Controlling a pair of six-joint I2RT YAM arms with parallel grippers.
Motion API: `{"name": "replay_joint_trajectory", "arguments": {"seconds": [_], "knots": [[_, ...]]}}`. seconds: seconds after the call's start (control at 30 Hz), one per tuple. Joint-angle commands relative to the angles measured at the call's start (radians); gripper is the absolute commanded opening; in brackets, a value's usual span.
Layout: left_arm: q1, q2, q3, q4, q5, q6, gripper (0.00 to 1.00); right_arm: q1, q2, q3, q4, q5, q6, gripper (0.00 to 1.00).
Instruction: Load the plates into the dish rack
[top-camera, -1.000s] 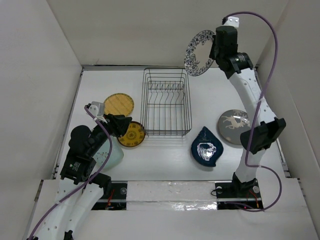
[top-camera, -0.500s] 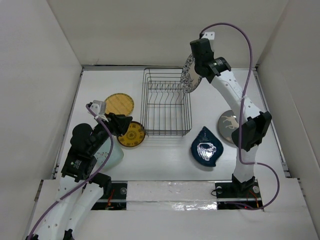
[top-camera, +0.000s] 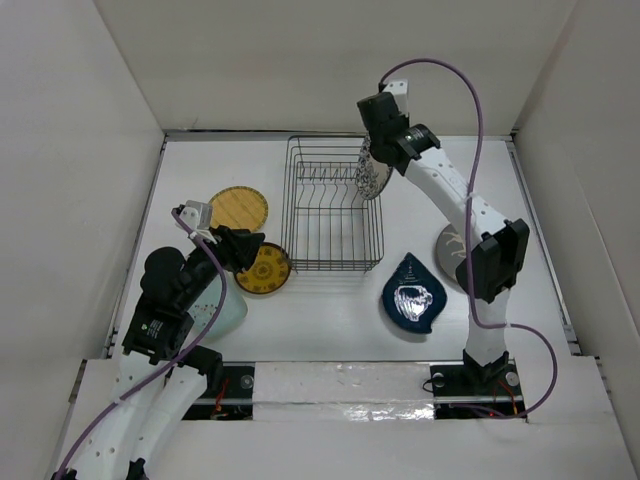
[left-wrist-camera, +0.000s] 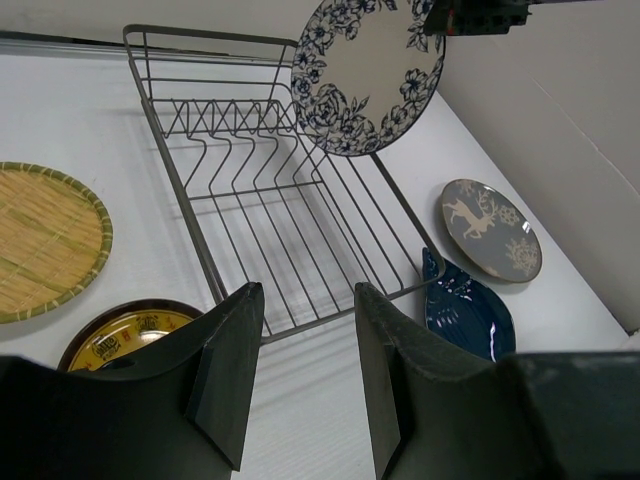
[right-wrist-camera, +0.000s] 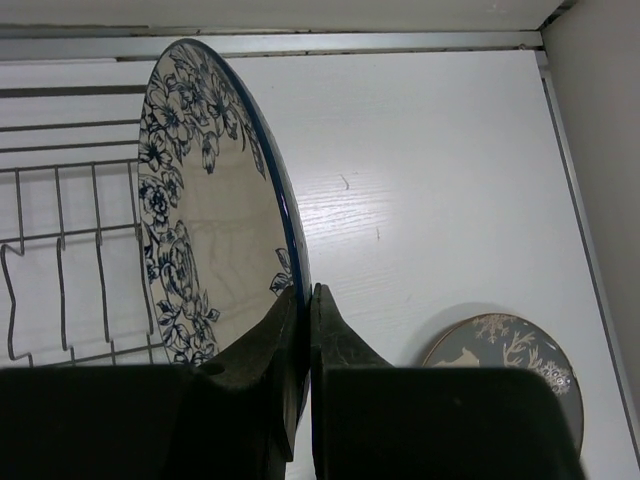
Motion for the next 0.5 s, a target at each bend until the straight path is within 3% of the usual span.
{"name": "replay_joint_trajectory", "arguments": {"seconds": [0.0, 0.47], "knots": [[-0.004, -0.011, 0.016, 0.03, -0.006, 0.002, 0.38, 0.048, 0.022, 0.086, 0.073, 0.099, 0.003, 0.0], [-0.004, -0.011, 0.013, 0.032, -0.002, 0.0, 0.38, 0.18, 0.183, 0.126, 0.088, 0.215, -0.047, 0.0]]}}
